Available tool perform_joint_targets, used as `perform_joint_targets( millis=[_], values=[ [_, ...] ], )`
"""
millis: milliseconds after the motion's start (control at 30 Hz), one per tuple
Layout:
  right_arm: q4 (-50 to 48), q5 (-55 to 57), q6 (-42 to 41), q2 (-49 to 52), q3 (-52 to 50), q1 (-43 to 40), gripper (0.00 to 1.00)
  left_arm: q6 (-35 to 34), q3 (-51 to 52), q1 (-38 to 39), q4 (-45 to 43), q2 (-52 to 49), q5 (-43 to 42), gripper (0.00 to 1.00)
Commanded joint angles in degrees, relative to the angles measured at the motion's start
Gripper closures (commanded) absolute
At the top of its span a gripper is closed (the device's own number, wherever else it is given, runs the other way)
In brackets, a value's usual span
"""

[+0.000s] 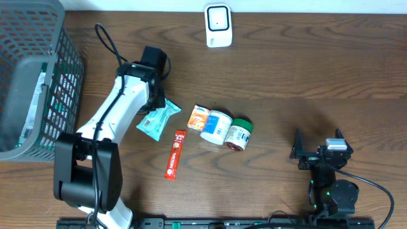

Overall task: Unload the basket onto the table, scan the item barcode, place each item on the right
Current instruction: 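Lift the wipe packet out and place it on the table left of the tub, then move the left gripper back into the basket toward the green 3M packet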

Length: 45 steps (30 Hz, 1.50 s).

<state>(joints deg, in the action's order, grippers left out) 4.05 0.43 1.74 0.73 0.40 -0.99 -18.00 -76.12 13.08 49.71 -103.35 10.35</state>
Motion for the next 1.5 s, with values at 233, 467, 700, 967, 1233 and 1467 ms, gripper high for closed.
perform_joint_targets(
  millis=[233,467,700,967,1233,1467],
  values=[
    [0.2,0.1,0.2,0.0,-0.1,0.8,0.01,2.4,-0.9,-1.5,-1.8,9.8,-0.5,0.93],
    [0.2,0.1,0.2,0.0,-0.1,0.8,0.01,3.5,-5.7,-7.2,-0.8,20.8,-0.5,0.92],
    [0.2,0.1,0.2,0.0,-0.1,0.8,0.01,4.9,-10.8,-20.9,-4.2,29.0,-0.5,0.76],
    [0.2,0.1,0.2,0.0,-0.1,0.8,0.01,4.9,-11.1,-38.4,-13.5,29.8,-1.0,0.29],
    [0.2,0.1,0.2,0.0,-0.1,0.8,0.01,9.9,-11.1,-51.5,-14.1,20.0,-13.9,0.21],
    [0.2,0.1,0.3,0.0,-0.1,0.8,0.01,18.0,-11.1,-54.6,-13.9,7.5,-15.4,0.12]
  ],
)
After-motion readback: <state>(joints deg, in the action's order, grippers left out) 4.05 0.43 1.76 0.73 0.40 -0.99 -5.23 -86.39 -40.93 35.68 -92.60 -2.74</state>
